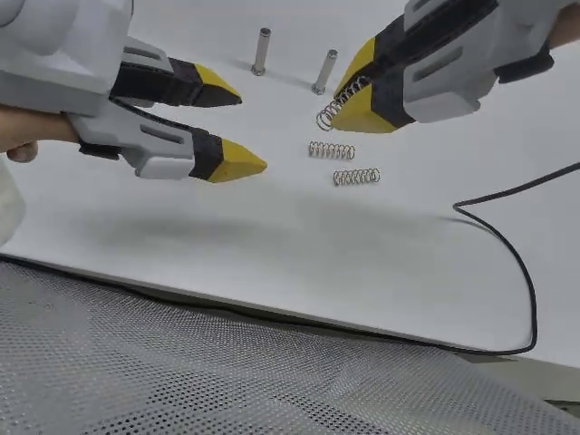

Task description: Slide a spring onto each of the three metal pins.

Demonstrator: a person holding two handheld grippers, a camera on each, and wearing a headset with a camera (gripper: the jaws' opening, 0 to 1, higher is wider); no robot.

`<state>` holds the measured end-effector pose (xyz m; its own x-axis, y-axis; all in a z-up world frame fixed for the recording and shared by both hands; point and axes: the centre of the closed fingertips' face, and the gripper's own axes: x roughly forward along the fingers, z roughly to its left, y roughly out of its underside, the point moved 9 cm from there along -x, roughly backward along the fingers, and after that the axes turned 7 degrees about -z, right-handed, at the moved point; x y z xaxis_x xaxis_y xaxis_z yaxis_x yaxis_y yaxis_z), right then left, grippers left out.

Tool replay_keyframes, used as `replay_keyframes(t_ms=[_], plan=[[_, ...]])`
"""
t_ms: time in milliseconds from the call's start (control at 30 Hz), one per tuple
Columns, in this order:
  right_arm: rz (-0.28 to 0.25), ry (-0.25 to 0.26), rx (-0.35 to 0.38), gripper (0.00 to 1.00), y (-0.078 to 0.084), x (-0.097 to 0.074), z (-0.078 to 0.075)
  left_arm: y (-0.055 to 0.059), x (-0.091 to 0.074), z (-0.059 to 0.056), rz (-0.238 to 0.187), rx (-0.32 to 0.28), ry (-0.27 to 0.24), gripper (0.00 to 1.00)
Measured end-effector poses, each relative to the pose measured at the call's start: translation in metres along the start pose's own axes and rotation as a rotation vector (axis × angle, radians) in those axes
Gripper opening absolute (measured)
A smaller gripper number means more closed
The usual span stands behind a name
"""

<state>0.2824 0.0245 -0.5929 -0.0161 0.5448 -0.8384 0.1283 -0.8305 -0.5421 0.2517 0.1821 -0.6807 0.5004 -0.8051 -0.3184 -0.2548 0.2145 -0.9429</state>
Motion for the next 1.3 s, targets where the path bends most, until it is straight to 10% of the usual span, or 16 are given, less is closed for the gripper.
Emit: replay_keyframes(t_ms=[900, 1300], plan=[[0.059, 0.029, 0.033, 0.08, -0.004, -0.008, -0.046, 0.008, -0.020, 0.023, 0.033, -0.101, -0.171, 0.94], [0.064, 0.028, 0.031, 0.08, -0.017, 0.004, -0.072, 0.010, -0.021, 0.022, 0.038, -0.127, -0.186, 0.98]])
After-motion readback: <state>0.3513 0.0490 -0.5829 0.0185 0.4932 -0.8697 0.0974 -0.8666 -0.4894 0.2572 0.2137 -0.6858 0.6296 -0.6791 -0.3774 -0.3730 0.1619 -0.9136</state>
